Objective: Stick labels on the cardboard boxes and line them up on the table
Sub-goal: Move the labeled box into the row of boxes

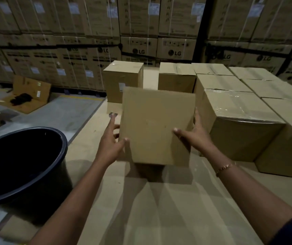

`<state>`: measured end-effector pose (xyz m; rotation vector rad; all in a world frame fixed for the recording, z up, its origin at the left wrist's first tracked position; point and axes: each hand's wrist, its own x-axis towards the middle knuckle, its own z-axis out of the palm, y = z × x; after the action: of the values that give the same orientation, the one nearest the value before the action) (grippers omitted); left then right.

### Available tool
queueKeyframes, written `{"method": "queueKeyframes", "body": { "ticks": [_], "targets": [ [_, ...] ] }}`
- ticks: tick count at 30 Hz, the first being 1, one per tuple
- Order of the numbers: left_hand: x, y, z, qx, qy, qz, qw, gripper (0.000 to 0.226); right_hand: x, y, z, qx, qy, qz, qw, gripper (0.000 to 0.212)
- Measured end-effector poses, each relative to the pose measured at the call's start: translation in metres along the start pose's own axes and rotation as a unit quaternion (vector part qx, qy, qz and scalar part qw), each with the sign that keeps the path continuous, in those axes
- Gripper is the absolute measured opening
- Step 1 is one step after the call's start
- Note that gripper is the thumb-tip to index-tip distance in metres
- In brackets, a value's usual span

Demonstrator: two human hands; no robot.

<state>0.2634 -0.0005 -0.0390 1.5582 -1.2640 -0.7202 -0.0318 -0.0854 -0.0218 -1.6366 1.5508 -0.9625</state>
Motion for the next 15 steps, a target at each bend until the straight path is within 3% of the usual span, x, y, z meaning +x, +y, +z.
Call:
{"method": "queueKeyframes", "body": {
  "ticks": [2,5,8,12,15],
  "targets": [
    [-0.012,-0.015,0.006,0.024,0.027,-0.041,0.998,0.081,-0.019,0.015,-0.003,0.017,-0.013,-0.024,0.999,0.079],
    [-0.017,-0.047,0.010,0.017,0.036,-0.102,0.994,0.047,-0.035,0.024,-0.012,0.083,-0.034,-0.005,0.996,0.029],
    [-0.023,-0.049,0.011,-0.018,0.051,-0.142,0.988,0.036,-0.040,0.018,-0.022,0.114,-0.046,0.016,0.992,0.030],
    [-0.042,-0.014,0.015,-0.117,0.063,-0.152,0.979,0.048,-0.038,0.005,-0.028,0.026,-0.053,0.003,0.998,0.037],
    [-0.046,-0.004,0.022,-0.129,0.038,-0.158,0.978,0.110,-0.035,0.005,-0.028,-0.114,-0.078,-0.048,0.989,0.048]
  ]
}}
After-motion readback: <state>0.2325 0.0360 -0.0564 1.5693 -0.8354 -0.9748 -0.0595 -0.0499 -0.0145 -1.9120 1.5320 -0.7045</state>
